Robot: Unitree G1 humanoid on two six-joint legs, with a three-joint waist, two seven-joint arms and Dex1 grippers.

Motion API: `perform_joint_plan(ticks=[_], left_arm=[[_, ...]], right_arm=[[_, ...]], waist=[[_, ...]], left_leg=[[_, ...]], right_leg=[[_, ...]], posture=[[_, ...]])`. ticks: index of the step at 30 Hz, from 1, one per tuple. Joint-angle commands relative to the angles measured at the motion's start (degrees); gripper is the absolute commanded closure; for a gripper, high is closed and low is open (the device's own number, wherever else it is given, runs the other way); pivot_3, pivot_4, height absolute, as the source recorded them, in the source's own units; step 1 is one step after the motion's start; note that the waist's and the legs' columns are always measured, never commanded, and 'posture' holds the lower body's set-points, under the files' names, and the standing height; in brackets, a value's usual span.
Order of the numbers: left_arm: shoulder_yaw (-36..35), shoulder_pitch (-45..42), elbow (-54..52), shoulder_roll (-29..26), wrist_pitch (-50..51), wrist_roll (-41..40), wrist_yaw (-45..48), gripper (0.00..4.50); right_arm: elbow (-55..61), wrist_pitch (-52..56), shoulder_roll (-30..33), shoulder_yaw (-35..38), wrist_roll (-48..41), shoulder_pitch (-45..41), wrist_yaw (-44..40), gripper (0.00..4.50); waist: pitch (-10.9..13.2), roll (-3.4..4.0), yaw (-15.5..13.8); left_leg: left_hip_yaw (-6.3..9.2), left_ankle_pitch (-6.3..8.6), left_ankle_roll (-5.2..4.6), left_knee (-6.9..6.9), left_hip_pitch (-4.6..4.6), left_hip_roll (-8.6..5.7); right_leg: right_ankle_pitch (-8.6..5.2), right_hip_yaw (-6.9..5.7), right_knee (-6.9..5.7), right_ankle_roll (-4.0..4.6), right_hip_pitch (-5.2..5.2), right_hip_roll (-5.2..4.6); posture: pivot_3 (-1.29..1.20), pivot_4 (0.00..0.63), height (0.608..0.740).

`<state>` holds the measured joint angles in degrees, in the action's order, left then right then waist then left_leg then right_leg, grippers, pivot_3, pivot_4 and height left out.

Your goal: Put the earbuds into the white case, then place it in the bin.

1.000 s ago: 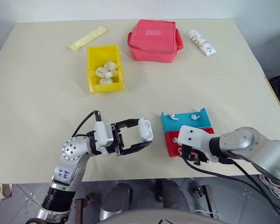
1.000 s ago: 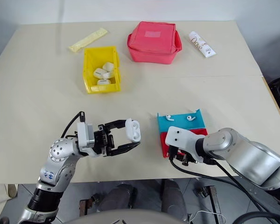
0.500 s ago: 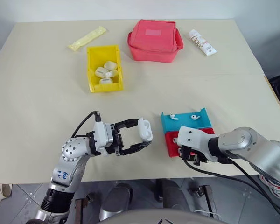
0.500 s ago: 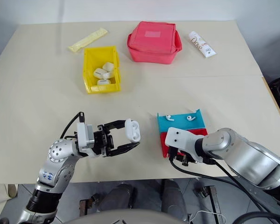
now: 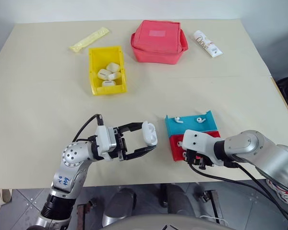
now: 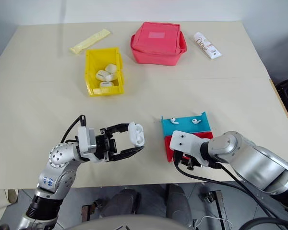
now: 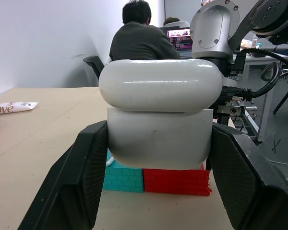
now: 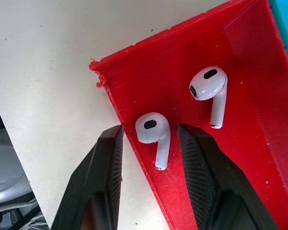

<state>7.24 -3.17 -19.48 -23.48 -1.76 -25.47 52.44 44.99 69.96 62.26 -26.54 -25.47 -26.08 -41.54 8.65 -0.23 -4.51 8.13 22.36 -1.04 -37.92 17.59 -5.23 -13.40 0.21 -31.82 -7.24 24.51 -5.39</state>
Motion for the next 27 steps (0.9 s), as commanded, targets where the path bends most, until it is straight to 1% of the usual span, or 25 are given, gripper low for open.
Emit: perform_joint_plan(ticks=[1,2,4,5,13,15,20,22,24,27], left_arm=[[-0.59,0.24,-2.42,-0.27,-0.28,-0.39,-0.42,1.72],[-0.59,0.22,-2.42,-0.25,-0.30,-0.40,-0.45,1.72],[-0.59,-0.04,-2.11,-0.26,-0.36,-0.39,-0.43,1.72],[-0.61,-0.10,-2.04,-0.28,-0.38,-0.37,-0.42,1.72],[-0.50,-0.47,-1.48,-0.15,-0.60,-0.22,-0.31,1.72],[-0.33,-0.43,-1.29,-0.13,-0.57,-0.38,-0.02,1.72],[0.06,-1.47,1.37,0.20,-1.17,-1.16,2.41,1.72],[0.31,-2.30,2.99,0.42,-1.39,-1.72,4.20,1.72],[0.39,-3.94,5.94,1.07,-2.05,-2.17,6.27,1.72],[0.60,-6.60,10.00,2.23,-3.24,-2.26,8.67,1.72]], right_arm=[[0.10,-0.26,-0.42,-0.15,0.71,0.32,-0.47,3.04],[0.18,-0.25,-0.41,-0.14,0.72,0.38,-0.58,3.23],[-0.05,-0.37,-0.59,-0.26,0.98,0.31,-0.80,3.83],[-0.09,-0.42,-0.66,-0.23,1.08,0.35,-0.84,3.99],[-0.35,-0.23,-1.29,0.59,1.20,0.47,-0.80,3.99],[1.13,-0.15,-1.23,4.32,-0.98,1.55,-1.86,3.99],[3.70,-1.30,-3.89,17.27,-8.55,5.03,-4.72,3.99],[4.22,-1.37,-6.34,26.42,-13.70,6.52,-5.62,3.99],[3.90,-1.98,-8.19,33.43,-18.01,7.62,-6.49,3.99],[2.34,-3.70,-11.26,39.35,-20.01,8.99,-4.05,3.99]], waist=[[0.00,0.00,0.00],[0.00,0.00,0.00],[0.00,0.00,0.00],[0.00,0.00,0.00],[0.00,0.00,0.07],[0.01,0.00,0.01],[0.05,0.05,-0.13],[0.05,0.04,-0.15],[0.07,0.04,-0.19],[0.06,-0.01,-0.30]], left_leg=[[0.00,0.00,0.00,0.00,0.00,0.00],[0.00,0.00,0.00,0.00,0.00,0.00],[0.00,0.00,0.00,0.00,0.00,0.00],[0.00,0.00,0.00,0.00,0.00,0.00],[0.00,0.01,0.01,0.00,0.00,0.01],[0.01,0.01,0.02,0.00,-0.01,0.01],[0.03,0.01,0.00,0.02,0.05,0.01],[0.05,0.01,-0.01,0.05,0.05,0.01],[0.07,0.01,-0.02,0.07,0.06,0.00],[0.11,0.00,-0.05,0.06,0.07,-0.02]], right_leg=[[0.00,0.00,0.00,0.00,0.00,0.00],[0.00,0.00,0.00,0.00,0.00,0.00],[0.00,0.00,0.00,0.00,0.00,0.00],[0.00,0.00,0.00,0.00,-0.01,0.00],[0.01,0.00,0.00,-0.01,0.00,0.00],[0.01,0.00,0.00,-0.01,0.00,0.00],[0.01,-0.03,0.06,-0.01,0.01,0.01],[0.01,-0.04,0.09,-0.01,0.00,0.01],[0.01,-0.05,0.13,-0.02,-0.01,0.01],[0.03,-0.08,0.14,-0.04,-0.03,0.00]], posture=[[0.00,0.150,0.740],[0.00,0.150,0.740],[0.00,0.150,0.740],[0.00,0.150,0.740],[0.00,0.150,0.740],[0.00,0.150,0.740],[0.00,0.150,0.740],[0.00,0.150,0.740],[0.00,0.150,0.740],[0.00,0.150,0.740]])
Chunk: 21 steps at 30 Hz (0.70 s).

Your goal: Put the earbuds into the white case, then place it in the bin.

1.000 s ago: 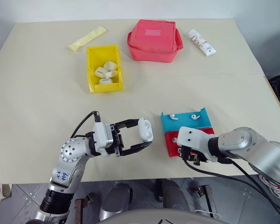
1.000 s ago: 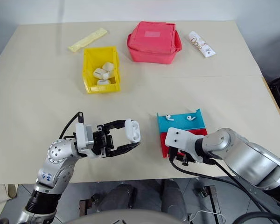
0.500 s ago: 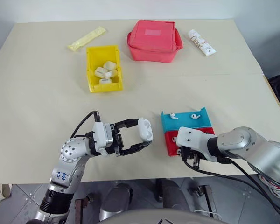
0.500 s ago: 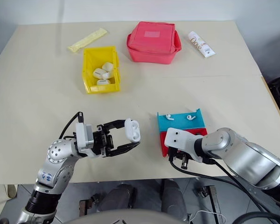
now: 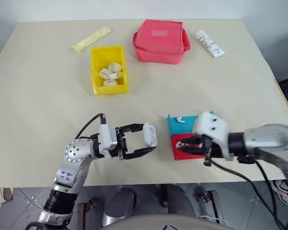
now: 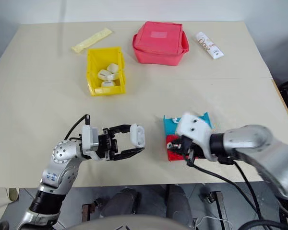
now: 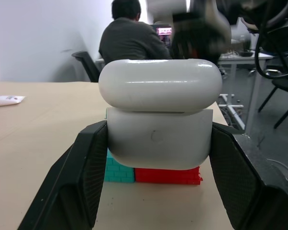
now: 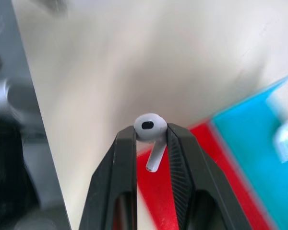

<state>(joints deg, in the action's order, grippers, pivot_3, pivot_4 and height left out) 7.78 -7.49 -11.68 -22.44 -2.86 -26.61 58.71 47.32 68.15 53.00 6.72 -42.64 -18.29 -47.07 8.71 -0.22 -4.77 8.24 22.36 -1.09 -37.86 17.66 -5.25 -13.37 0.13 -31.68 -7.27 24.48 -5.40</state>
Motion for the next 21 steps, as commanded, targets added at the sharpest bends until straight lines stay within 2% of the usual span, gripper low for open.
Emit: perform_joint_plan(ticks=[1,5,8,13,21], left_arm=[[0.11,-3.29,3.55,1.57,-2.65,-1.12,3.25,1.72],[0.15,-8.19,10.81,4.01,-5.83,-0.90,7.30,1.72],[0.30,-10.69,14.21,6.13,-7.41,-1.13,9.34,1.72],[-0.60,-14.48,17.65,8.95,-6.93,-2.15,10.70,1.72],[-1.00,-18.68,19.40,9.83,-5.16,-3.40,13.55,1.72]], right_arm=[[-0.75,-3.10,-2.94,7.28,-3.57,1.14,1.72,3.99],[-3.92,-12.85,-10.47,10.31,-7.22,0.16,0.06,3.99],[-5.68,-19.08,-14.69,9.32,-7.74,0.58,-1.43,3.99],[-9.57,-26.20,-18.70,5.95,-6.86,1.28,-3.93,3.99],[-15.77,-35.68,-24.16,-0.44,-3.33,2.39,-6.49,3.99]], waist=[[0.00,-0.03,-0.02],[0.02,-0.05,0.15],[0.02,-0.04,0.46],[0.02,-0.08,0.47],[0.03,-0.07,0.73]], left_leg=[[0.03,0.00,0.00,0.00,0.00,-0.01],[0.01,-0.01,0.01,0.00,0.00,0.00],[0.00,-0.01,0.02,0.04,-0.04,0.02],[0.01,-0.03,0.01,0.04,-0.05,-0.03],[0.02,-0.07,0.06,0.04,-0.09,-0.02]], right_leg=[[0.00,-0.03,0.01,0.00,-0.01,-0.01],[0.02,-0.01,0.00,0.00,0.01,0.00],[0.03,0.01,-0.01,0.00,0.02,0.02],[0.03,0.02,-0.03,0.00,0.02,0.01],[0.03,0.03,-0.12,0.01,0.03,0.02]], posture=[[0.00,0.150,0.740],[0.00,0.150,0.740],[0.00,0.150,0.740],[0.00,0.150,0.740],[0.00,0.150,0.740]])
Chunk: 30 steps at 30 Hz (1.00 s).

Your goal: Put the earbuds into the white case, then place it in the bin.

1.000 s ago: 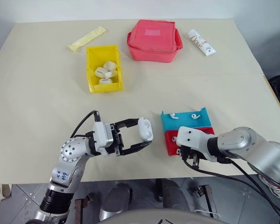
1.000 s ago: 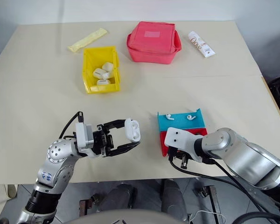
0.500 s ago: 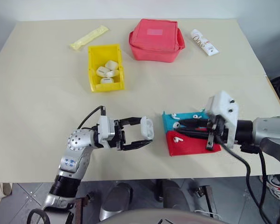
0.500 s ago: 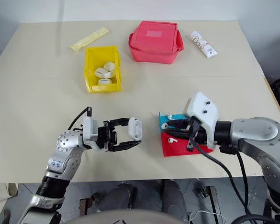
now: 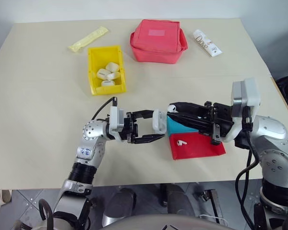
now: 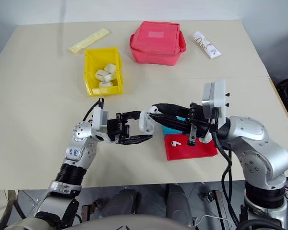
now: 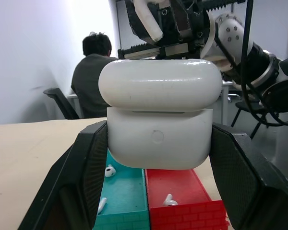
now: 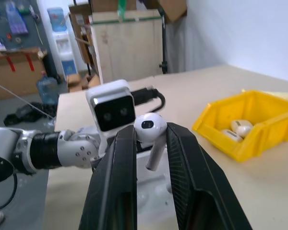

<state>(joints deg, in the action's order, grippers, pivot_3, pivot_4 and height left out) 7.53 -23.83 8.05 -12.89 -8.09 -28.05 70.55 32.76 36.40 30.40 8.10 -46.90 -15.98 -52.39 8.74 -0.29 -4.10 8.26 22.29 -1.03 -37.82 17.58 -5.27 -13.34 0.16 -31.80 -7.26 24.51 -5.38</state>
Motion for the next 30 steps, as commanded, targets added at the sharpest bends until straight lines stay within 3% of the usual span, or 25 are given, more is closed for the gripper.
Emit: perform_joint_plan(ticks=[1,22,30], left_arm=[[-0.78,-2.69,-0.22,0.28,0.16,-2.03,2.27,1.72],[-2.73,-4.91,-3.05,1.59,3.98,-3.13,2.02,1.72],[-3.92,-5.76,-1.24,3.07,3.07,-2.60,0.24,1.72]], right_arm=[[-1.87,-4.82,-1.83,-2.50,1.52,0.10,-1.53,3.99],[-14.64,-17.98,-5.16,-9.09,8.89,-1.44,-5.72,3.99],[-14.33,-18.53,-0.45,-9.81,9.91,1.35,-9.77,3.99]], waist=[[0.00,0.00,0.14],[0.02,0.04,1.23],[0.02,0.05,1.19]], left_leg=[[0.00,-0.01,0.01,0.00,-0.01,-0.01],[0.05,-0.02,0.02,0.00,-0.02,-0.02],[0.05,-0.02,0.01,0.00,-0.02,-0.05]], right_leg=[[0.00,0.00,-0.02,0.00,0.00,0.00],[-0.01,0.00,-0.04,0.02,0.00,0.02],[-0.01,0.00,-0.04,0.02,-0.01,0.02]], posture=[[0.00,0.150,0.740],[0.00,0.150,0.740],[0.00,0.150,0.740]])
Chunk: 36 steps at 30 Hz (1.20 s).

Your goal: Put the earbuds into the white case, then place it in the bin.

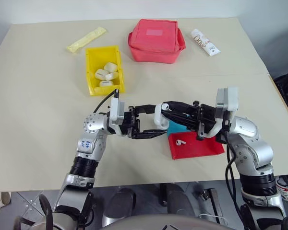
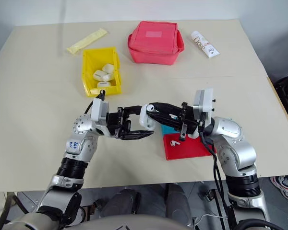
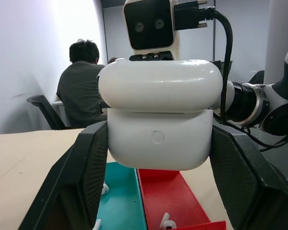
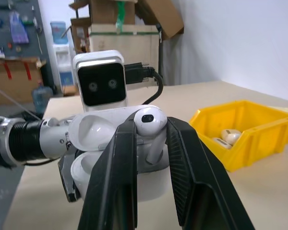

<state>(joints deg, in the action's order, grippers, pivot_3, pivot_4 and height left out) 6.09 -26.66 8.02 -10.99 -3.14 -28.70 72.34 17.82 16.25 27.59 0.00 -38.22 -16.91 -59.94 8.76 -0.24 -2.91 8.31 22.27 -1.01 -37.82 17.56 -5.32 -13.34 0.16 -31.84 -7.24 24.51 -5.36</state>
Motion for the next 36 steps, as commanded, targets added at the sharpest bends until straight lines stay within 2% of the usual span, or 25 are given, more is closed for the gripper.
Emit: perform_joint_plan(ticks=[1,24,36], left_arm=[[-2.56,-3.05,-0.84,1.23,-2.11,-1.87,-1.46,1.72],[-3.04,-3.64,3.53,2.15,-6.39,-1.17,-0.71,1.72],[-3.74,-4.36,5.01,2.10,-7.19,-0.90,-0.28,1.72]], right_arm=[[0.65,1.64,2.80,-1.78,1.19,2.24,-2.42,3.99],[1.53,6.10,7.14,-1.47,-1.20,-2.05,-3.07,3.99],[-1.19,6.18,9.78,-0.24,-0.03,-1.40,-4.49,3.99]], waist=[[0.00,0.00,-0.01],[0.00,-0.01,-0.06],[0.00,-0.01,-0.08]], left_leg=[[0.00,0.00,0.00,0.00,0.00,0.01],[0.00,0.00,0.01,-0.01,0.00,0.02],[0.00,0.00,0.00,-0.02,0.00,0.02]], right_leg=[[0.00,0.00,0.00,0.00,0.00,0.00],[0.00,0.00,0.01,0.00,0.00,-0.03],[0.00,-0.01,0.00,0.00,0.00,-0.03]], posture=[[0.00,0.150,0.740],[0.00,0.150,0.740],[0.00,0.150,0.740]])
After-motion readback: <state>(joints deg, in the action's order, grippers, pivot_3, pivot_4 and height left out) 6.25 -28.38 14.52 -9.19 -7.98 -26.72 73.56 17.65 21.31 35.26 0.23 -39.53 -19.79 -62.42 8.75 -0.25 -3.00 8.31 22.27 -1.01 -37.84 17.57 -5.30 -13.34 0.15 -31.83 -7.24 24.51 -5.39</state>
